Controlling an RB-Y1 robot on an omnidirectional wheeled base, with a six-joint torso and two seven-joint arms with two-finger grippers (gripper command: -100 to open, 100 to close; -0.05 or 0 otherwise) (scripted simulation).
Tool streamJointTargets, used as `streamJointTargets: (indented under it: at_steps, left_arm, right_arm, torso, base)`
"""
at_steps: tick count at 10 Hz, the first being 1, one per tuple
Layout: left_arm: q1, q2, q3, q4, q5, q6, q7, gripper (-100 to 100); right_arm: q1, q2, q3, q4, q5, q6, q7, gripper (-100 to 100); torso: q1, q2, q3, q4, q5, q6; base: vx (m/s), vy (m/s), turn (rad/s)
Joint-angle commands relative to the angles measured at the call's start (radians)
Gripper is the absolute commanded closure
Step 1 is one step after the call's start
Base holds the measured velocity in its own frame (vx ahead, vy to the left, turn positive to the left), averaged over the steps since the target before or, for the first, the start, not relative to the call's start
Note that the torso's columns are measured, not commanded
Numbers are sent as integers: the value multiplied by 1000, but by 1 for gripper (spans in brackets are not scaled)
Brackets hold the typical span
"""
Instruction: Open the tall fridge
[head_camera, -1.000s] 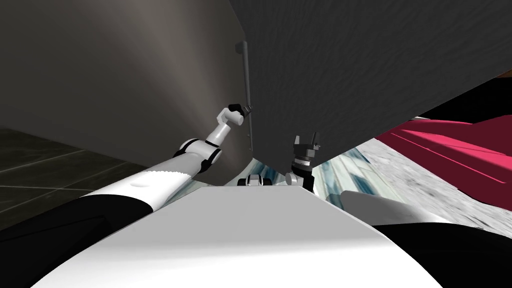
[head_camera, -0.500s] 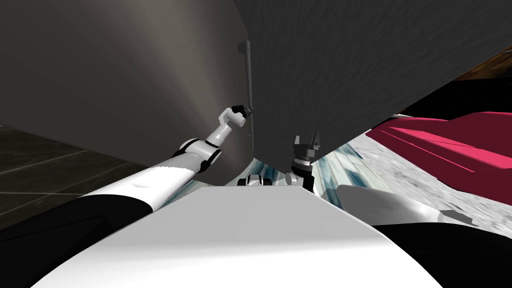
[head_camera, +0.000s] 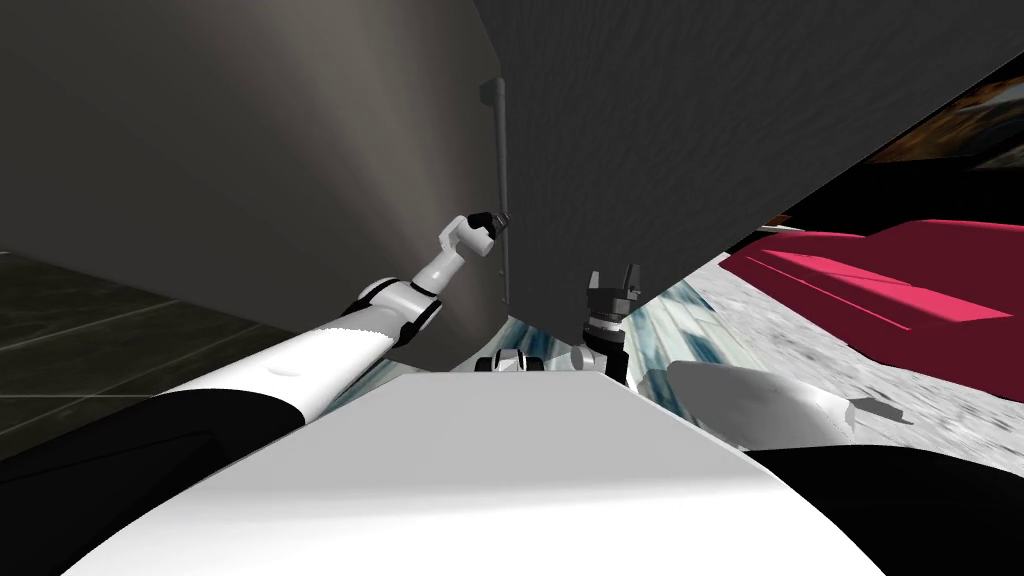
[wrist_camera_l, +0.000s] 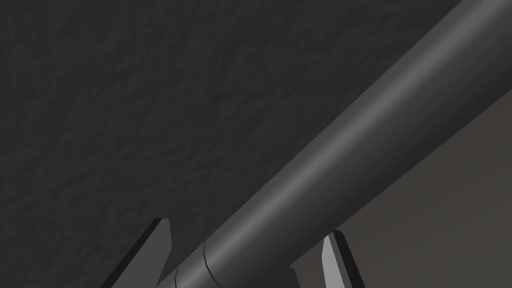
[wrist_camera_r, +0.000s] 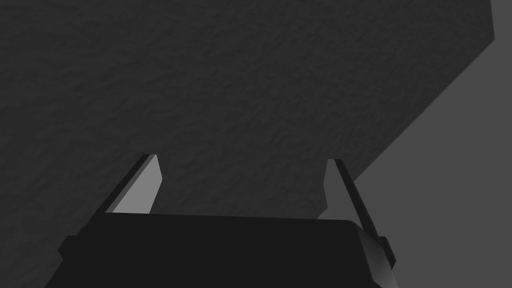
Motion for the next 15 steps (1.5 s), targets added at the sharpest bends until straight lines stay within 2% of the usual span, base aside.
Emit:
streamJointTargets:
  at_steps: [1, 2, 3, 4, 6, 7, 8, 9, 10, 15]
  left_arm:
    - [-2, -2, -21, -42, -17, 11, 73, 100]
    - [-2, -2, -21, -42, -17, 11, 90, 100]
    - [6, 5, -73, -90, -63, 32, 113, 100]
    - [6, 5, -73, -94, -63, 32, 137, 100]
    - [6, 5, -73, -94, -63, 32, 182, 100]
    - [6, 5, -73, -94, -63, 32, 182, 100]
    - [12, 6, -85, -89, -73, 36, 163, 100]
    - [7, -11, -114, -127, -51, 39, 165, 100]
    - [4, -19, -127, -146, -39, 40, 166, 100]
    - [-11, -62, -195, -241, 22, 46, 175, 100]
  right_arm:
    - [0, 0, 0, 0, 0, 0, 0, 0]
    - [0, 0, 0, 0, 0, 0, 0, 0]
    - [0, 0, 0, 0, 0, 0, 0, 0]
    - [0, 0, 0, 0, 0, 0, 0, 0]
    - [0, 0, 0, 0, 0, 0, 0, 0]
    - [0, 0, 0, 0, 0, 0, 0, 0]
    - [0, 0, 0, 0, 0, 0, 0, 0]
    - [0, 0, 0, 0, 0, 0, 0, 0]
    - [0, 0, 0, 0, 0, 0, 0, 0]
    - [0, 0, 0, 0, 0, 0, 0, 0]
  torso:
    - [-2, 0, 1, 1, -1, -2]
    - [-1, -1, 0, 2, 1, -5]
    - [1, -3, -2, 2, 2, -6]
    - [1, -1, -1, 0, 0, -2]
    - [0, -3, -2, 1, 2, -6]
    - [1, -5, -4, 1, 3, -6]
    - [2, -5, -4, 1, 4, -5]
    - [2, -4, -3, -1, 2, -5]
    - [2, 0, 0, -3, 1, -1]
    - [3, -4, -3, 0, 3, -7]
  base:
    - [-57, 45, -29]
    - [-13, 16, 11]
    - [-65, 52, -145]
    - [-87, 71, -127]
    - [-28, 16, -5]
    - [8, -13, 21]
    - [7, -6, 7]
    - [-90, 77, -75]
    - [-209, 118, -109]
    - [-198, 89, -80]
